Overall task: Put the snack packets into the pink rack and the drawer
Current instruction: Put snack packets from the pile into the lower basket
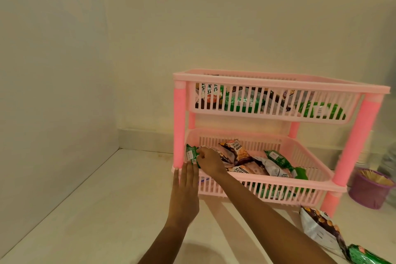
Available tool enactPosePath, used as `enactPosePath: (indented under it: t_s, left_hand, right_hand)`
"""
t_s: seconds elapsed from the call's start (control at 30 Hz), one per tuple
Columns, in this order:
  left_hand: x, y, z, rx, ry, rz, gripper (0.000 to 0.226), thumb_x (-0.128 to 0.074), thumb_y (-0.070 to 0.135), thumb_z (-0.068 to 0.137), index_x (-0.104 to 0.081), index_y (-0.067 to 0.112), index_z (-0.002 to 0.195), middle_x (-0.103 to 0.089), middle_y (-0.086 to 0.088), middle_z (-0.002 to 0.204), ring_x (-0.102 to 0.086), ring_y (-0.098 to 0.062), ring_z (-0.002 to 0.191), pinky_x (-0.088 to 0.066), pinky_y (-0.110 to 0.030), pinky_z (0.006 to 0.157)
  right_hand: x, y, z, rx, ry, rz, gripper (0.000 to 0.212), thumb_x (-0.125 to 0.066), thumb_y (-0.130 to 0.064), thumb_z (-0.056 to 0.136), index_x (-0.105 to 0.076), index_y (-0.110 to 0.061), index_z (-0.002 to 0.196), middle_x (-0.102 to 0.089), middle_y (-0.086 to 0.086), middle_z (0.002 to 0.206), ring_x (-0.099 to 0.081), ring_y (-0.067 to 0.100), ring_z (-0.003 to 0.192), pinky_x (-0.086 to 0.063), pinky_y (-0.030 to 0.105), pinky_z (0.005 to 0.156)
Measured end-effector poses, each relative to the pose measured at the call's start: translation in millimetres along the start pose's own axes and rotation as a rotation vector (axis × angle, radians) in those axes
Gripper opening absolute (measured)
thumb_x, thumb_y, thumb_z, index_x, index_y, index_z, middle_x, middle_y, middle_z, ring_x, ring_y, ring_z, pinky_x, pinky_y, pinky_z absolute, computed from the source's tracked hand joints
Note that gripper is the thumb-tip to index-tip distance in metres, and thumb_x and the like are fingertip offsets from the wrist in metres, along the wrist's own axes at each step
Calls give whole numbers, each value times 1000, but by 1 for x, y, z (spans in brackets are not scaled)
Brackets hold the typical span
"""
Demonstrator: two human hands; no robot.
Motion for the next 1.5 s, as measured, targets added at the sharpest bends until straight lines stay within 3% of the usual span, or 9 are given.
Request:
enactPosePath:
  t_s: [0.17, 0.27, 0.37, 0.5, 0.6, 0.73, 0.9, 1.07, 1.5]
  left_hand:
    - [9, 5, -2, -12, 62, -24, 78, -85, 24, 50, -59, 9, 122, -62, -12, 127, -55, -30, 120, -39, -46, 101]
    - [11, 5, -2, 1, 92, -63, 78, -88, 16, 37, -66, 3, 111, -69, -16, 114, -64, -32, 108, -50, -50, 87]
    - [12, 4, -5, 53, 56, -134, 78, -81, 14, 58, -50, 1, 129, -54, -22, 133, -49, -36, 125, -40, -53, 100]
    - [22, 14, -14, 105, -3, -184, 79, -78, 13, 64, -42, -7, 131, -47, -30, 136, -43, -45, 127, -37, -64, 97]
    - [30, 31, -23, 97, -11, -253, 84, -83, 8, 52, -47, -12, 126, -50, -36, 129, -48, -51, 120, -39, -69, 90]
    - [4, 61, -46, 73, -136, -283, 80, -45, 32, 91, 7, 3, 145, 7, -20, 156, 7, -37, 144, 3, -53, 117]
    - [-18, 122, -94, -7, -324, -281, 70, -27, 44, 96, 3, 4, 146, 2, -14, 158, 6, -28, 146, 4, -48, 118]
    - [-32, 168, -131, -36, -474, -307, 58, -23, 44, 98, -19, 10, 144, -17, -6, 157, -1, -23, 147, -6, -43, 119]
    - [-8, 231, -199, 140, -476, -329, 57, -26, 42, 98, -15, 14, 145, -10, -8, 158, -9, -23, 146, -12, -43, 118]
  right_hand:
    - [11, -6, -40, 210, 93, -295, 28, -38, -16, 97, -59, -8, 113, -66, 13, 113, -62, 26, 99, -50, 34, 85]
    - [6, 2, -73, 364, 91, -434, 35, -43, -18, 95, -48, -12, 129, -57, 14, 129, -54, 27, 115, -39, 40, 106]
    - [9, 15, -99, 386, 64, -505, 54, -50, -14, 90, -32, -14, 141, -38, 13, 146, -32, 29, 136, -17, 44, 117]
    - [37, 19, -131, 405, 185, -526, 45, -71, -6, 74, -61, -7, 117, -61, 22, 122, -59, 37, 113, -48, 52, 93]
    - [54, 35, -158, 360, 200, -480, 38, -67, -6, 77, -62, -6, 115, -65, 21, 115, -62, 36, 107, -53, 47, 88]
    - [59, 67, -199, 292, 200, -483, 32, -74, -15, 75, -68, -11, 105, -70, 15, 109, -68, 28, 99, -58, 38, 78]
    - [41, 114, -251, 204, 75, -499, 41, -84, -37, 53, -73, -26, 90, -73, -4, 91, -70, 6, 84, -53, 12, 63]
    - [36, 168, -285, 78, -120, -428, 45, -36, -35, 96, -38, -19, 138, -36, 6, 147, -33, 15, 135, -27, 28, 110]
    - [80, 213, -371, 147, -237, -328, 42, -33, -35, 98, -35, -27, 139, -25, -6, 153, -20, 7, 140, -12, 22, 115]
Point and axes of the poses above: each hand's wrist, its own z-axis towards the middle knuckle, its own x-axis out of the back of the hand, y = z × x, the point moved 9 cm from there along z, towards the middle knuckle
